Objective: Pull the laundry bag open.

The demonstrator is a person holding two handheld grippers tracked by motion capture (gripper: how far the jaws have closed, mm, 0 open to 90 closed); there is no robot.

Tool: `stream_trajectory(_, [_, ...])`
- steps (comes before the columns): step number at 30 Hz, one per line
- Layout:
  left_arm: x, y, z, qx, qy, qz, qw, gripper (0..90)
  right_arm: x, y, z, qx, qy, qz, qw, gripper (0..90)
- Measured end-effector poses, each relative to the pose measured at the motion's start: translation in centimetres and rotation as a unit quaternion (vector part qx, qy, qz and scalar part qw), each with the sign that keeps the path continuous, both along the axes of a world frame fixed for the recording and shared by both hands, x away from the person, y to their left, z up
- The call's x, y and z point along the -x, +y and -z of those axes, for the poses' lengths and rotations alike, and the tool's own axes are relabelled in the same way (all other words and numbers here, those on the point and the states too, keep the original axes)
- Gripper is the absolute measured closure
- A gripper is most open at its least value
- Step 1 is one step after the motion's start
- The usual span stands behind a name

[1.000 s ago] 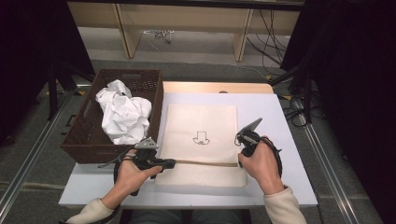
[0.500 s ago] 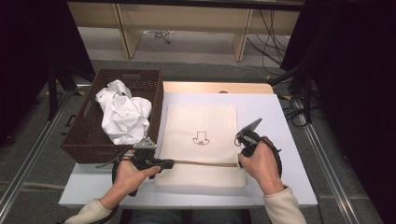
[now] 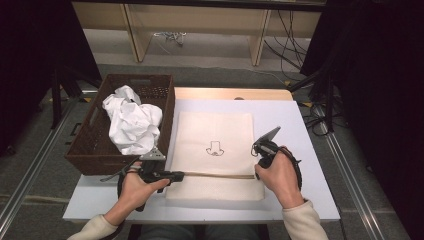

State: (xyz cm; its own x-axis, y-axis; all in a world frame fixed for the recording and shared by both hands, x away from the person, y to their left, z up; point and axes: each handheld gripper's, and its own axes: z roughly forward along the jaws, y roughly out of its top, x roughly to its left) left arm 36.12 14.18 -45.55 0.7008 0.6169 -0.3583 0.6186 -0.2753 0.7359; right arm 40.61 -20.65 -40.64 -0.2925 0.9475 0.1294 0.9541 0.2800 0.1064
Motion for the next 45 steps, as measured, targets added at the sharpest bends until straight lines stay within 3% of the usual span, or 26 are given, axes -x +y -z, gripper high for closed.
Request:
stream_trajectory(8, [0.1,-0.1,0.1,0.002,-0.003,-0.004,1.0,86.9,0.1,0.1,-0.1,0.0,0.003,0.006,1.0,84.7])
stream_trajectory(11, [0.2,0.0,0.1,0.002,0.0,-0.004,1.0,86.9,0.0,0.0,-0.1,0.001,0.0,-0.004,1.0,84.7])
stream_trajectory(14, [0.2,0.1,0.1,0.0,0.001,-0.002,1.0,86.9,0.2,0.3,-0.1,0.01,0.0,0.017,0.9998,84.7])
stream_trajectory(16, [0.2,0.1,0.1,0.0,0.001,-0.002,1.0,86.9,0.1,0.3,-0.1,0.0,0.008,0.014,0.9999,84.7])
stream_trajectory(18, [0.2,0.2,0.2,0.0,0.002,0.0,1.0,86.9,0.0,0.0,0.0,-0.001,0.0,-0.002,1.0,84.7])
stream_trajectory(21, [0.3,0.3,0.2,-0.002,0.002,-0.001,1.0,86.9,0.1,0.2,-0.1,-0.001,0.009,0.01,0.9999,84.7])
stream_trajectory(23, [0.3,0.3,0.3,0.0,0.004,0.0,1.0,86.9,0.0,0.1,0.1,-0.001,0.001,-0.006,1.0,84.7])
stream_trajectory(28, [0.4,0.7,0.4,0.0,0.008,-0.003,1.0,86.9,0.0,0.1,0.1,-0.001,0.002,-0.004,1.0,84.7])
stream_trajectory(29, [0.4,0.7,0.4,-0.001,0.008,-0.006,1.0,86.9,0.1,0.2,0.0,0.011,0.003,0.01,0.9999,84.7])
stream_trajectory(30, [0.4,0.8,0.4,0.002,0.008,-0.008,0.9999,86.9,0.1,0.2,0.1,0.019,-0.009,0.005,0.9998,84.7])
stream_trajectory(45, [0.6,1.2,0.7,0.0,0.01,-0.01,0.9999,86.9,0.0,0.1,0.1,0.019,0.0,0.005,0.9998,84.7])
